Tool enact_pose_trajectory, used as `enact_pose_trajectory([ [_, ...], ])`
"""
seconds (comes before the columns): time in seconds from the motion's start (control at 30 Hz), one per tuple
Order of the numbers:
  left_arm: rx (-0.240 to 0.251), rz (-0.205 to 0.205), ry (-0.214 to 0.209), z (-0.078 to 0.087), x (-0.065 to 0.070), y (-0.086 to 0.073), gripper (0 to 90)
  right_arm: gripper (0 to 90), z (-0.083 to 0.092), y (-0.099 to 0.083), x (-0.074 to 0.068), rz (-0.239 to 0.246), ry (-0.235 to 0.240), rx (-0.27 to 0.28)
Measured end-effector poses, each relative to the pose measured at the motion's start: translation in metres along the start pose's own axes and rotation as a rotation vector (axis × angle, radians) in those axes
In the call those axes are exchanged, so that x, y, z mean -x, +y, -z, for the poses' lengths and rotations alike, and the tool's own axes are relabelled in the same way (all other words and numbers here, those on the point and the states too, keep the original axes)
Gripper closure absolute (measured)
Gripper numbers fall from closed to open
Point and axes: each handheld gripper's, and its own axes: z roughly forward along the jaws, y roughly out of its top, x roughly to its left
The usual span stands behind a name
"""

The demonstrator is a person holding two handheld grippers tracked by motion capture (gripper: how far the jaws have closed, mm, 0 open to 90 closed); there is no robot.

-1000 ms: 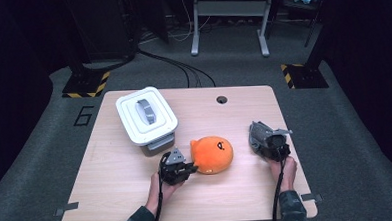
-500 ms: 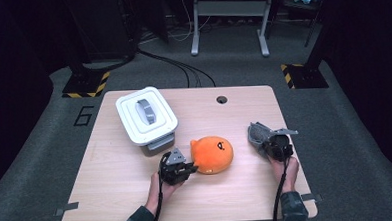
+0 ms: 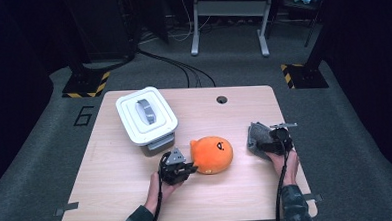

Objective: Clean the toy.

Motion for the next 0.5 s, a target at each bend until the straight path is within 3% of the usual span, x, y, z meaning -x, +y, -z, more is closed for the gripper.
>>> enact_pose_trajectory([
  [0.13,-0.005,-0.008,0.002,0.0001,-0.0001,0.0006,79.4,38.5,-0.0042,-0.0001,0.0027,-0.018,-0.005,-0.014],
  [0.17,-0.005,-0.008,0.002,0.0001,-0.0001,0.0006,79.3,38.5,-0.0042,-0.0001,0.0027,-0.018,-0.005,-0.014],
  [0.2,-0.007,-0.008,0.002,0.0002,0.0,0.0008,79.4,49.0,-0.0036,-0.0022,0.0035,-0.028,-0.012,-0.002],
  [0.3,-0.002,-0.009,0.009,-0.0001,0.0,0.0015,79.4,61.4,-0.002,-0.0057,0.0045,-0.029,-0.009,0.017],
  [0.5,0.003,-0.009,0.008,-0.0004,0.0002,0.0023,79.4,73.4,0.0013,-0.0076,0.0039,-0.047,-0.008,0.031],
])
